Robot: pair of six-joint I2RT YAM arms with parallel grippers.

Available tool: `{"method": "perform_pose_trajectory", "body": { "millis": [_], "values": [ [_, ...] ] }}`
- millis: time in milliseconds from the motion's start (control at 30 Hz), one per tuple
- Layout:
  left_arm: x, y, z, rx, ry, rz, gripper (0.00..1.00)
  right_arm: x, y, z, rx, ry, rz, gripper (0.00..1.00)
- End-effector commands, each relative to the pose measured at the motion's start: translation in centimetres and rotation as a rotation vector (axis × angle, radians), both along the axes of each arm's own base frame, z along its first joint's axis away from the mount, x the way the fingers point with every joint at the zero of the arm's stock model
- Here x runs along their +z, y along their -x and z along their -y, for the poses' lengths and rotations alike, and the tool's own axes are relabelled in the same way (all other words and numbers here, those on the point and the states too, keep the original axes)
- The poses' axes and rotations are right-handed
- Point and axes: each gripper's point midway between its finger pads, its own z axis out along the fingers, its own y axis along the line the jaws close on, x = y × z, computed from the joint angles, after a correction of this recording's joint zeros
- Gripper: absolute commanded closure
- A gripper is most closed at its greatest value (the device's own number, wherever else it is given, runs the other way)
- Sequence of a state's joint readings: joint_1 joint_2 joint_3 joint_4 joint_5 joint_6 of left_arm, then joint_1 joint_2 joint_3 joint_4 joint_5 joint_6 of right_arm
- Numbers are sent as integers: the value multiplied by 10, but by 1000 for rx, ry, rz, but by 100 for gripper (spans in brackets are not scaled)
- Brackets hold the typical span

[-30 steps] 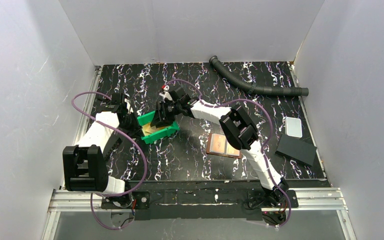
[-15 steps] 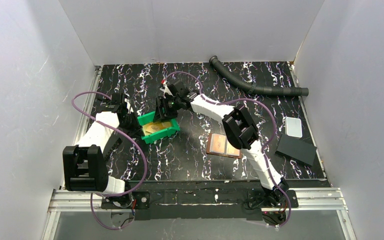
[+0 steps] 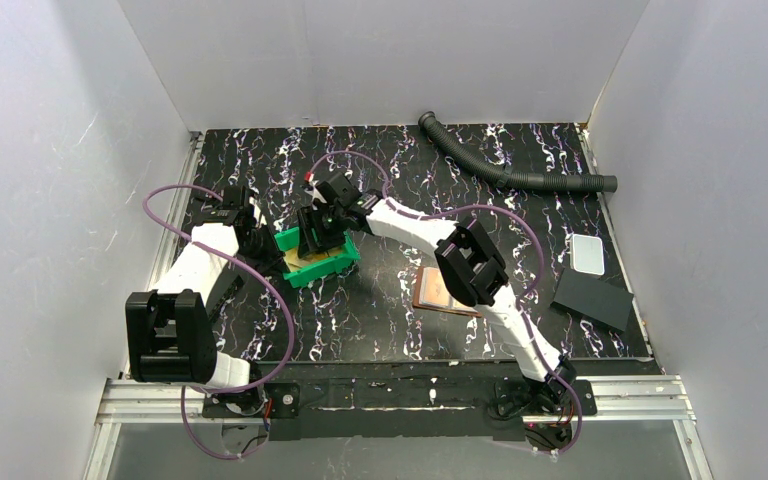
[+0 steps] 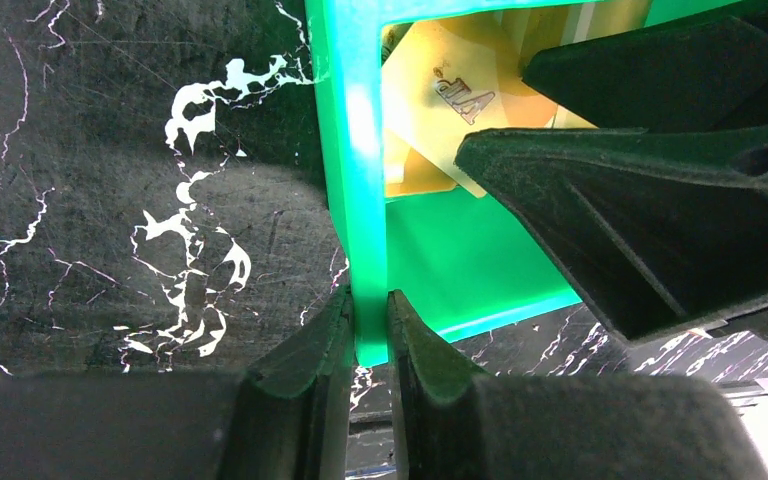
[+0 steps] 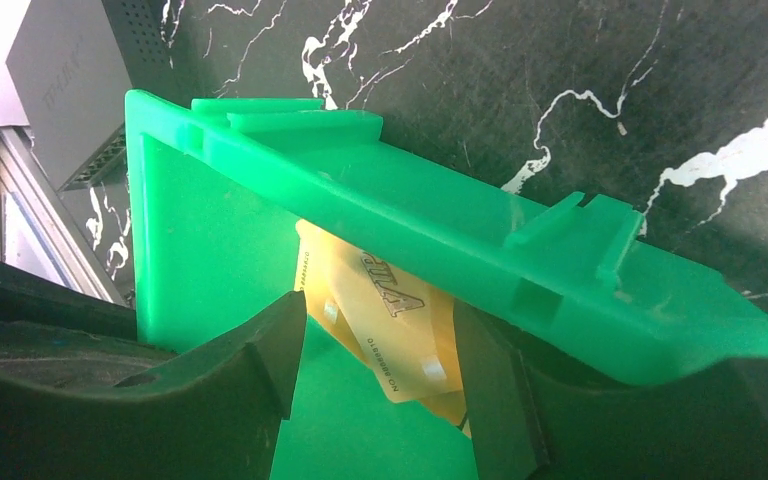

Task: Put the credit cards into the card holder
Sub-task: Pick up the credit card from the storage box.

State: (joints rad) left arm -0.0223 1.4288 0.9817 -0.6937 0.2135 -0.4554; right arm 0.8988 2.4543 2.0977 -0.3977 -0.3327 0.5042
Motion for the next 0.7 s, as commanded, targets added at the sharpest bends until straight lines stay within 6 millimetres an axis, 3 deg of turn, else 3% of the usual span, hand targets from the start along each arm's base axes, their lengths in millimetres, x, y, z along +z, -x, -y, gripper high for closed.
{"method": "perform_pose_trajectory", "body": {
  "millis": [0, 233, 533, 667],
  "values": [
    [3, 10, 7, -13, 34, -27, 100, -32, 11, 2, 8, 46, -76, 37],
    [2, 11, 6, -12, 30, -27, 100, 15, 24, -21, -1, -204, -165, 52],
    [2, 12, 5, -14, 24, -29, 100, 36, 17, -20, -65, -374, -251, 61],
    [1, 13, 5, -11, 24, -31, 100, 34, 15, -20, -87, -389, -274, 63]
  ]
}}
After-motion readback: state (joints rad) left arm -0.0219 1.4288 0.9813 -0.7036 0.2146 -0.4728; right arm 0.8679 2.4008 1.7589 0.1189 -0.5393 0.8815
